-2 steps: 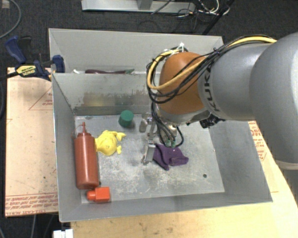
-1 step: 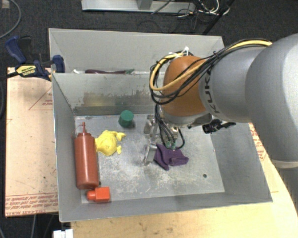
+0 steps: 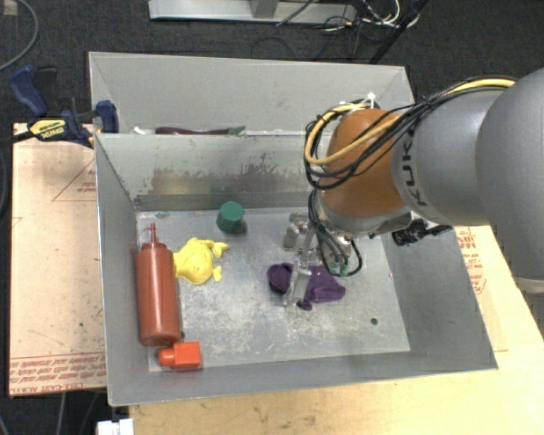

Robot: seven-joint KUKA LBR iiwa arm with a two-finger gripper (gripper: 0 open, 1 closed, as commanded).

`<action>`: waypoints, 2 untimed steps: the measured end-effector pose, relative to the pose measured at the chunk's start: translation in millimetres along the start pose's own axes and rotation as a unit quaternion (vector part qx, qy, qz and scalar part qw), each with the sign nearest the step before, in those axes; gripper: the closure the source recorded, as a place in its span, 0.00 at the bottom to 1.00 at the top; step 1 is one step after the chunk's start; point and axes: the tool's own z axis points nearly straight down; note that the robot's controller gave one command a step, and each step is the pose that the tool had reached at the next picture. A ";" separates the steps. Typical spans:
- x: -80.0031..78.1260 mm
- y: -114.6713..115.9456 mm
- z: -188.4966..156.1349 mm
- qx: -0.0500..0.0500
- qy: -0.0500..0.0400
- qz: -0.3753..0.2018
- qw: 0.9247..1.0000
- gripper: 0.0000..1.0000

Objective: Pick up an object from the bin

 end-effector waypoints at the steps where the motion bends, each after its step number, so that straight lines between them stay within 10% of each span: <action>1: -2.9 -66.7 -5.9 0.001 0.000 0.004 1.000 1.00; 2: -2.9 -66.7 -5.9 0.001 0.000 0.004 1.000 1.00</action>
Offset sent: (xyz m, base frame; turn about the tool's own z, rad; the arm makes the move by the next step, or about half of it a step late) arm 0.0000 0.0000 0.0000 0.0000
